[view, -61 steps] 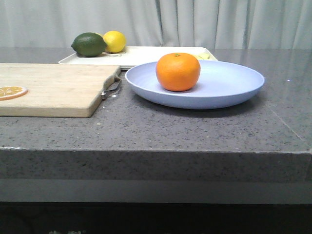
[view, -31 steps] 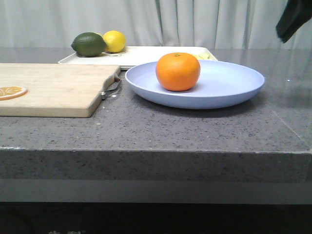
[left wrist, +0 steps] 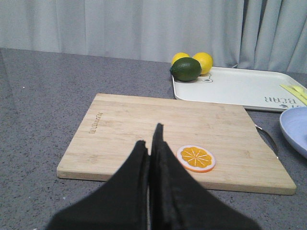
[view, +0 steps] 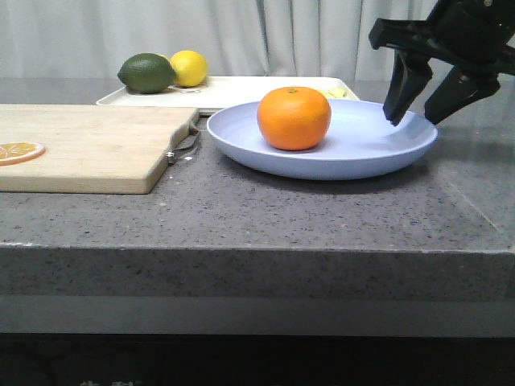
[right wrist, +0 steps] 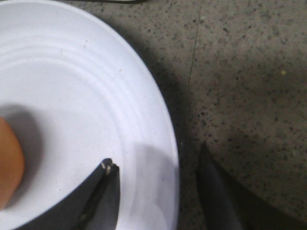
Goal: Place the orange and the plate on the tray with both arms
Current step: 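Lower the right gripper to the plate rim farthest from the orange and grip, then lift the plate with the right gripper and carry it onto the white tray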
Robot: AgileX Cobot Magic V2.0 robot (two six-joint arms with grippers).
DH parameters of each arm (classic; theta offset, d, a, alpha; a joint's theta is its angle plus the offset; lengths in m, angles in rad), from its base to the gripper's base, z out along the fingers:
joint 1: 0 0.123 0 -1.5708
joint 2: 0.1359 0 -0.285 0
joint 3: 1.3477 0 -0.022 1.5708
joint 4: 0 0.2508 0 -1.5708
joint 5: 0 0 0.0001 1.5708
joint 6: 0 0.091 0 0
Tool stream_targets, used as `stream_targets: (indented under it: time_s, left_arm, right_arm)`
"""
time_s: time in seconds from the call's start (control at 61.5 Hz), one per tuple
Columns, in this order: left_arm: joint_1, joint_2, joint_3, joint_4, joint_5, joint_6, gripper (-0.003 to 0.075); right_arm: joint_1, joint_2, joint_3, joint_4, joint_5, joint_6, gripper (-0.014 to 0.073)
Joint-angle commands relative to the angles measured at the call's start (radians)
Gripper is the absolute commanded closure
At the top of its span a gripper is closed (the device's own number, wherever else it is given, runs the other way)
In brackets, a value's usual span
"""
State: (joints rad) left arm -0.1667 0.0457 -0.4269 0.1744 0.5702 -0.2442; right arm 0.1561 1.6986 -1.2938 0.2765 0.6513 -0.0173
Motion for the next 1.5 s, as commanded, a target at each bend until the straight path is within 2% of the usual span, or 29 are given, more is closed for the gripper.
stream_targets:
  time_s: [0.0,0.358,0.455,0.602,0.765,0.911,1.057,1.253,1.48]
  left_arm:
    - [0.004,0.012,-0.025,0.006,-0.084,-0.008,0.0738]
    - [0.004,0.012,-0.025,0.006,-0.084,-0.008,0.0738]
    - [0.004,0.012,-0.025,0.006,-0.084,-0.008,0.0738]
    - [0.004,0.012,-0.025,0.006,-0.084,-0.008,0.0738]
    - [0.004,0.012,-0.025,0.006,-0.084,-0.008,0.0738]
    - [0.004,0.012,-0.025,0.006,-0.084,-0.008,0.0738]
    - [0.004,0.012,-0.025,0.006,-0.084,-0.008,0.0738]
    - [0.004,0.012,-0.025,0.006,-0.084,-0.008,0.0738]
    - [0.004,0.012,-0.025,0.006,-0.084,-0.008,0.0738]
  right_arm:
    - [-0.004,-0.029,-0.040,0.018,-0.031,-0.003,0.0280]
    - [-0.004,-0.020,-0.040,0.023,-0.033,-0.002,0.0666]
    - [-0.012,-0.015,-0.053,0.039,-0.015,-0.001,0.0654]
    - [-0.050,0.001,-0.135,0.108,0.100,-0.001,0.0654]
    - [-0.085,0.050,-0.304,0.173,0.237,-0.002,0.0654]
    - [-0.085,0.121,-0.495,0.226,0.304,-0.002,0.0654]
    - [-0.085,0.219,-0.690,0.333,0.333,0.005,0.0654]
    - [-0.085,0.417,-0.954,0.445,0.335,0.081,0.0654]
    - [-0.083,0.631,-1.230,0.468,0.302,0.175,0.0654]
